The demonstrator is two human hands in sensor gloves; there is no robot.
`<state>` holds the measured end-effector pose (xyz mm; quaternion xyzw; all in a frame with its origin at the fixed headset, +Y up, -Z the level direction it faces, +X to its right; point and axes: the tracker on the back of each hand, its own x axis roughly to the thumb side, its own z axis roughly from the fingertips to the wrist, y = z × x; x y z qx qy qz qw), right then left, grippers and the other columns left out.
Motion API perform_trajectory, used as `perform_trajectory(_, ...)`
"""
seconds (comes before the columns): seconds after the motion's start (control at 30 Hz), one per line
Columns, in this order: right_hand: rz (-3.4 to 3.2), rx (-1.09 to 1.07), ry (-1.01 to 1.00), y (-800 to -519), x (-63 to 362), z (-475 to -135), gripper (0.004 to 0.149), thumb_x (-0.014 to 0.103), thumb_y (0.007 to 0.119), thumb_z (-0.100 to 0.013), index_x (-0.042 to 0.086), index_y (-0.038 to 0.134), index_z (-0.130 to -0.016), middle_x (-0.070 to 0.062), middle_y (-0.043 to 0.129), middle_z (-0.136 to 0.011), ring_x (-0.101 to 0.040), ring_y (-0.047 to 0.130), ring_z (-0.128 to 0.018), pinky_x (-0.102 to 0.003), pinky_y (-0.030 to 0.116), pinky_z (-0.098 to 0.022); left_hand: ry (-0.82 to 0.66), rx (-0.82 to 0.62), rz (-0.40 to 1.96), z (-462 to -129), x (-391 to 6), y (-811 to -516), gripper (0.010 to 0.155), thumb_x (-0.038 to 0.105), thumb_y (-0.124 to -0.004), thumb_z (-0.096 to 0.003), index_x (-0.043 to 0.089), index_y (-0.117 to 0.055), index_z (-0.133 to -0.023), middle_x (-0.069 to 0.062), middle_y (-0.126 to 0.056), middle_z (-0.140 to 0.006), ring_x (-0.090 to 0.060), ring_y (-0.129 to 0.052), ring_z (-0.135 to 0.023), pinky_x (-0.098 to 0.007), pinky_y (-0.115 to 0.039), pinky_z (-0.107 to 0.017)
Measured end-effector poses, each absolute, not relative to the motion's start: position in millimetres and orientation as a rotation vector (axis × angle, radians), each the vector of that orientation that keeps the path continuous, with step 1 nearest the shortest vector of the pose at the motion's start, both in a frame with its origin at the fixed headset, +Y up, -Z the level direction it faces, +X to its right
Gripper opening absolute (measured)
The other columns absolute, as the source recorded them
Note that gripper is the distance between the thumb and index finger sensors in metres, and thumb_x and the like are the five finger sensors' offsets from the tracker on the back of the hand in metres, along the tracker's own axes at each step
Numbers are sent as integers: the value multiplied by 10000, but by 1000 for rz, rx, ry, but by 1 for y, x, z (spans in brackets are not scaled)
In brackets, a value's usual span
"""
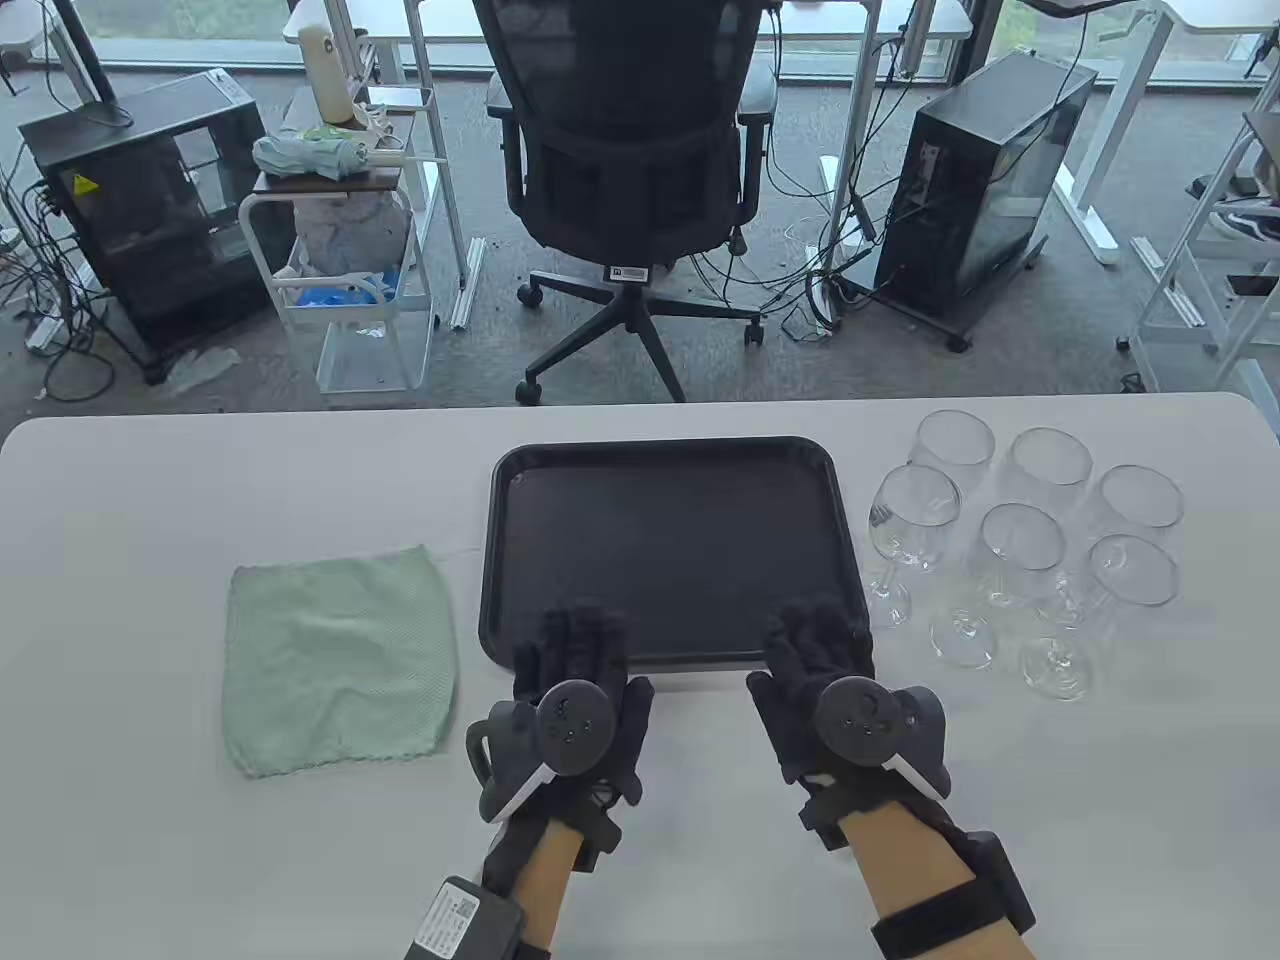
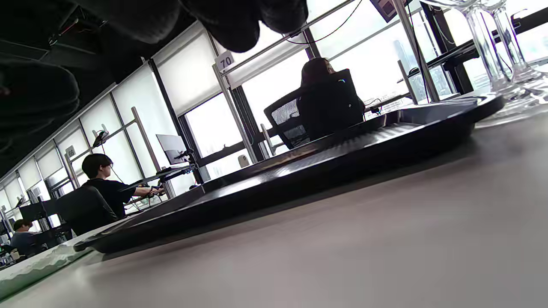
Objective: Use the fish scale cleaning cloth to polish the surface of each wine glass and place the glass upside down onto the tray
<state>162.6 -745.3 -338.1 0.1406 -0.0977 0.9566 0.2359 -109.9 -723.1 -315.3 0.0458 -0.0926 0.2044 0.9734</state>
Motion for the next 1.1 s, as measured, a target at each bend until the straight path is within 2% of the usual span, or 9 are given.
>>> perform_trajectory(0.47,2590,379,-262,-745,163,-339,622,538,645,-547,217,551,-1071,-107,448,-1152,-343,231,-1037,-558,267,-710,-168,58,419,-321,-111,-725,665,581,-571,-555,288,-354,-1111,34,-251,-1212,-253,-114,-1129,-524,-118,-782)
perform_trajectory(0.63,2567,382,-261,-744,163,-339,623,539,646,-546,215,553,-1071,-111,451,-1151,-345,234,-1036,-560,270,-708,-106,45,422,-332,-120,-728,664,582,-576,-552,294,-356,-1109,41,-252,-1212,-247,-115,-1132,-521,-116,-786)
perform_trajectory(0.73,2563,389,-240,-746,161,-339,624,540,645,-547,215,552,-1071,-110,450,-1152,-346,234,-1036,-559,270,-710,-9,-1,474,-348,-140,-729,672,585,-587,-545,300,-354,-1108,51,-247,-1212,-236,-104,-1135,-512,-101,-793)
perform_trajectory(0.83,2557,393,-223,-748,159,-340,625,540,645,-547,215,550,-1072,-109,448,-1153,-345,232,-1037,-562,269,-709,153,-94,566,-369,-177,-728,695,589,-617,-532,320,-328,-1104,77,-206,-1211,-207,-54,-1138,-490,-47,-804)
perform_trajectory(0.93,2549,392,-215,-747,159,-340,626,541,645,-547,215,550,-1073,-110,446,-1153,-346,230,-1037,-563,267,-709,287,-97,586,-386,-221,-729,715,601,-629,-524,322,-314,-1103,82,-191,-1209,-201,-42,-1136,-484,-39,-805)
perform_trajectory(1.1,2535,395,-215,-747,159,-339,627,541,648,-546,212,555,-1071,-114,451,-1150,-351,235,-1034,-565,273,-706,498,-155,548,-405,-293,-753,766,646,-652,-505,327,-289,-1100,82,-171,-1205,-200,-28,-1130,-488,-38,-801)
